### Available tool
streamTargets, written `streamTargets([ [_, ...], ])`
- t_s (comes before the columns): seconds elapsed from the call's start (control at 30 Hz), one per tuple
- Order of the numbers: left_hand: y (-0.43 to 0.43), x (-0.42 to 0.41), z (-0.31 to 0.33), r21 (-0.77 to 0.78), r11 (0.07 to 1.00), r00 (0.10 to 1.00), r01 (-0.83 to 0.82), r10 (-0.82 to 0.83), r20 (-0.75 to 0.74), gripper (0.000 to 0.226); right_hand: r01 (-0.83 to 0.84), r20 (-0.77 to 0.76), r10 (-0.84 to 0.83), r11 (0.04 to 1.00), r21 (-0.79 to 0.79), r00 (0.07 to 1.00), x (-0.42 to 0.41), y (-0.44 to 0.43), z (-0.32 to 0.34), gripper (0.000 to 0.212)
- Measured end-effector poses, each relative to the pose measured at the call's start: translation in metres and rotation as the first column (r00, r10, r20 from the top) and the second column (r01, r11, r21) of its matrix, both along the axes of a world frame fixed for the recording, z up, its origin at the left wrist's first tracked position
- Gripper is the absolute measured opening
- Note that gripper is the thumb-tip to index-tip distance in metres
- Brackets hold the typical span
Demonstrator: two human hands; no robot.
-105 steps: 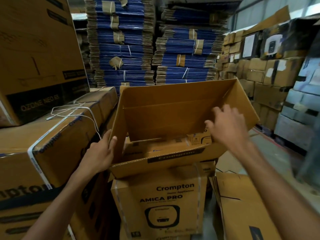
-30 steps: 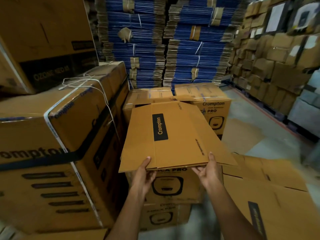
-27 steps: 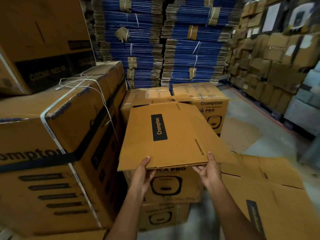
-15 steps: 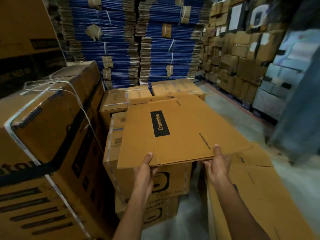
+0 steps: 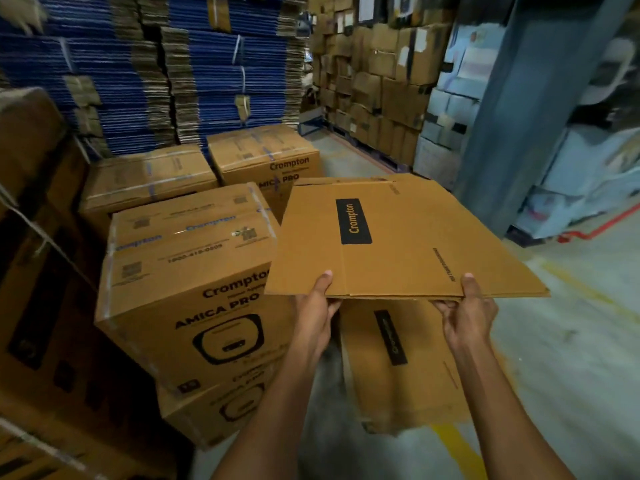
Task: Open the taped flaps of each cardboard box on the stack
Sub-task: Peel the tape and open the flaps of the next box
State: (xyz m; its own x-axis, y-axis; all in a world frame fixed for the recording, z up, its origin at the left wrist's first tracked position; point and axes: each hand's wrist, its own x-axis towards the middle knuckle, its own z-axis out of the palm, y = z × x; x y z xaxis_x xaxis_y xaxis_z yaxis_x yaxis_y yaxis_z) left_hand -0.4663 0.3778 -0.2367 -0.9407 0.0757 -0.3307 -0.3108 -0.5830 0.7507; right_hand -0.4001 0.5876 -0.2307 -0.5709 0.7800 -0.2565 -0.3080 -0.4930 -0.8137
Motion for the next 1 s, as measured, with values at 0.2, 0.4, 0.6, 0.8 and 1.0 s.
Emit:
streamTargets([
  [0.2, 0.08, 0.025, -0.036, 0.005, 1.0, 0.996, 0.021, -0.021, 0.091, 0.055, -0.043, 0.084, 0.043, 0.999, -0.007, 0.996, 0.026, 0.081, -0.027, 0.007],
  [0.4, 0.141, 0.046, -0.086, -0.01, 0.999, 0.959, -0.04, 0.041, 0.281, 0.052, -0.098, 0.224, 0.116, 0.991, -0.09, 0.968, 0.032, 0.151, -0.083, 0.016],
  [0.6, 0.171, 0.05, -0.15, -0.066, 0.997, 0.912, -0.031, 0.056, 0.407, 0.042, -0.152, 0.333, 0.21, 0.969, -0.192, 0.919, 0.036, 0.189, -0.162, 0.017],
  [0.8, 0.19, 0.049, -0.231, -0.173, 0.982, 0.853, 0.072, 0.029, 0.521, 0.025, -0.136, 0.407, 0.232, 0.958, -0.251, 0.884, 0.024, 0.207, -0.24, 0.019],
  [1.0, 0.213, 0.015, -0.301, -0.2, 0.98, 0.712, 0.004, 0.138, 0.689, 0.036, -0.095, 0.559, 0.278, 0.938, -0.333, 0.781, -0.012, 0.238, -0.304, 0.023],
])
